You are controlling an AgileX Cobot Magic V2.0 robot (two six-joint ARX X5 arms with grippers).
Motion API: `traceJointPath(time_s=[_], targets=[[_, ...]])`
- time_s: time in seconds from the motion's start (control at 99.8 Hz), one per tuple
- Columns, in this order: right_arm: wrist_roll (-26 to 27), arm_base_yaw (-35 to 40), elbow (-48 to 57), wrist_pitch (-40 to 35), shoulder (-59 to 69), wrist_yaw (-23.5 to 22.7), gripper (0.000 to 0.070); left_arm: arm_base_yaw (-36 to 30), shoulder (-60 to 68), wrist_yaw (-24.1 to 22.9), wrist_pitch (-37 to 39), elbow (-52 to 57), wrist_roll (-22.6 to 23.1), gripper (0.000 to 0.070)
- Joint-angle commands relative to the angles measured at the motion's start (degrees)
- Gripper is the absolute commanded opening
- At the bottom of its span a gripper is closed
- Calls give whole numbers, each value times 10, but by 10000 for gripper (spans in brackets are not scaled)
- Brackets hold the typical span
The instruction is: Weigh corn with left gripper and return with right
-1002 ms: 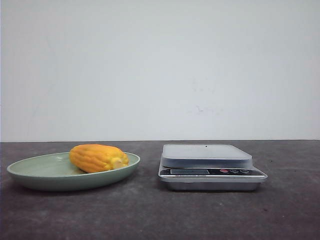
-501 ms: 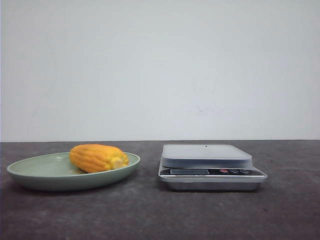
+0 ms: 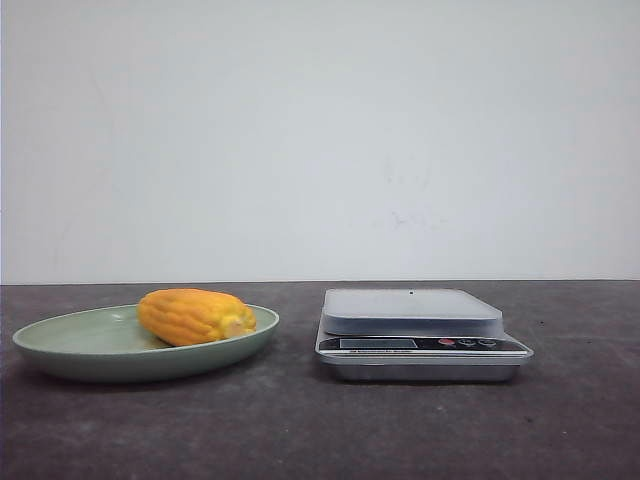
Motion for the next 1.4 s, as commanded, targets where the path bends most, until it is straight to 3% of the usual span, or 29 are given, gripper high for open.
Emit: traceJointPath(time_s=[0.0,0.16,0.381,0.651,1.393], targets=[[-12,-28,-88,64,-16,-21,9,0,-1,3,-3,-9,5,10],[-6,-68,-237,148,-61,-27,9,0,-1,3,-3,-9,5,10],[16,-69,-329,163,-85,-28,9,0,-1,3,-3,-9,5,10],[55,-69,-363,150,-85,-28,9,0,-1,3,-3,-9,5,10],[52,-69,-363,166,-85,-27,9,0,-1,3,-3,-9,5,10]])
